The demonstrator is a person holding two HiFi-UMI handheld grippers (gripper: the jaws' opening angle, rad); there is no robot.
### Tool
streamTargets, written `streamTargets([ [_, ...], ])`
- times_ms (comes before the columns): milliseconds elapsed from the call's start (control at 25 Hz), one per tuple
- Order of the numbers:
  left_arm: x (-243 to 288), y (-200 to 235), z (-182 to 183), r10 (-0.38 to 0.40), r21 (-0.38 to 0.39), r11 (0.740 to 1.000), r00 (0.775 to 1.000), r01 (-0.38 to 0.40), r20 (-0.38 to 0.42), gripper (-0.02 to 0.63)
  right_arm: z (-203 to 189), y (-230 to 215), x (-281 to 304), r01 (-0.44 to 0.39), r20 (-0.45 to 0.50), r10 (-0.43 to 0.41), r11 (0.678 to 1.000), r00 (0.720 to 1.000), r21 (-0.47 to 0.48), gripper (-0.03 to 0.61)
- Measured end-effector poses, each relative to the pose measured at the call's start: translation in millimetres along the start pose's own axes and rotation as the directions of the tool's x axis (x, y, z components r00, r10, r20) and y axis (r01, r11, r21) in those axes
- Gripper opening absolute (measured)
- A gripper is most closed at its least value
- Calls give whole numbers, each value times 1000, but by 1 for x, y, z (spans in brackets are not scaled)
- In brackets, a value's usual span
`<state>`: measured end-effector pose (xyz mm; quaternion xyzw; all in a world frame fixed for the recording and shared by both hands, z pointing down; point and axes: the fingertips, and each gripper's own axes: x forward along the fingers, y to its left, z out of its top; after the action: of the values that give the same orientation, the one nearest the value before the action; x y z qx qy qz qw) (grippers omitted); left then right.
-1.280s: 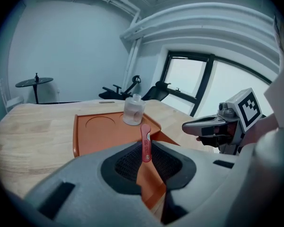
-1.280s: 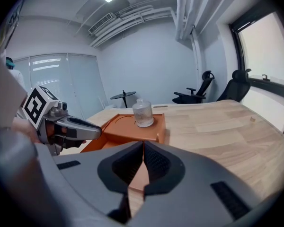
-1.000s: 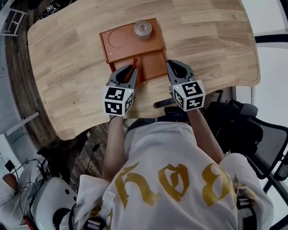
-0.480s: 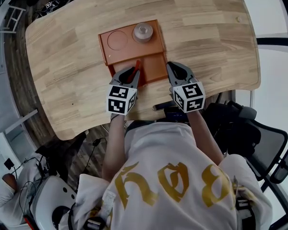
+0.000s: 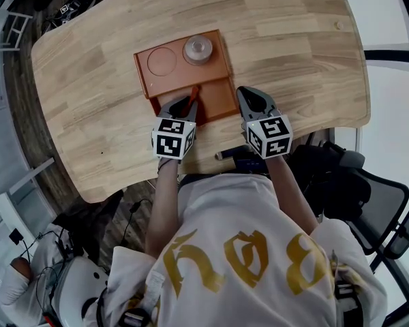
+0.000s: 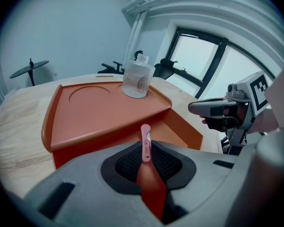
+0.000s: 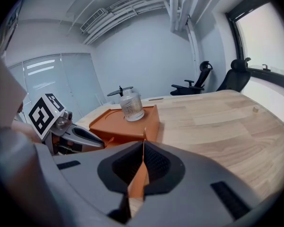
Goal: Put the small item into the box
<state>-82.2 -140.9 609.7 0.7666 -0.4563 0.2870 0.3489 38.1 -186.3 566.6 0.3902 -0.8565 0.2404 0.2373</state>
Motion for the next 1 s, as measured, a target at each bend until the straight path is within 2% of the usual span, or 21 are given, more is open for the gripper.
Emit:
streamTargets([
  [240,15,-1,-12,12,80,997,994,-3,-111,61,0,-3,1,0,-5,0,1000,1000,6,12],
  [400,21,-3,-17,20,115,993,987,-1,-157,61,-1,-9,1,5,-6,-5,1000,1000,14,12],
  [1000,24,-5,-21,19,117,993,984,2,-176,61,-1,2,1,-50,-5,50,999,999,20,12],
])
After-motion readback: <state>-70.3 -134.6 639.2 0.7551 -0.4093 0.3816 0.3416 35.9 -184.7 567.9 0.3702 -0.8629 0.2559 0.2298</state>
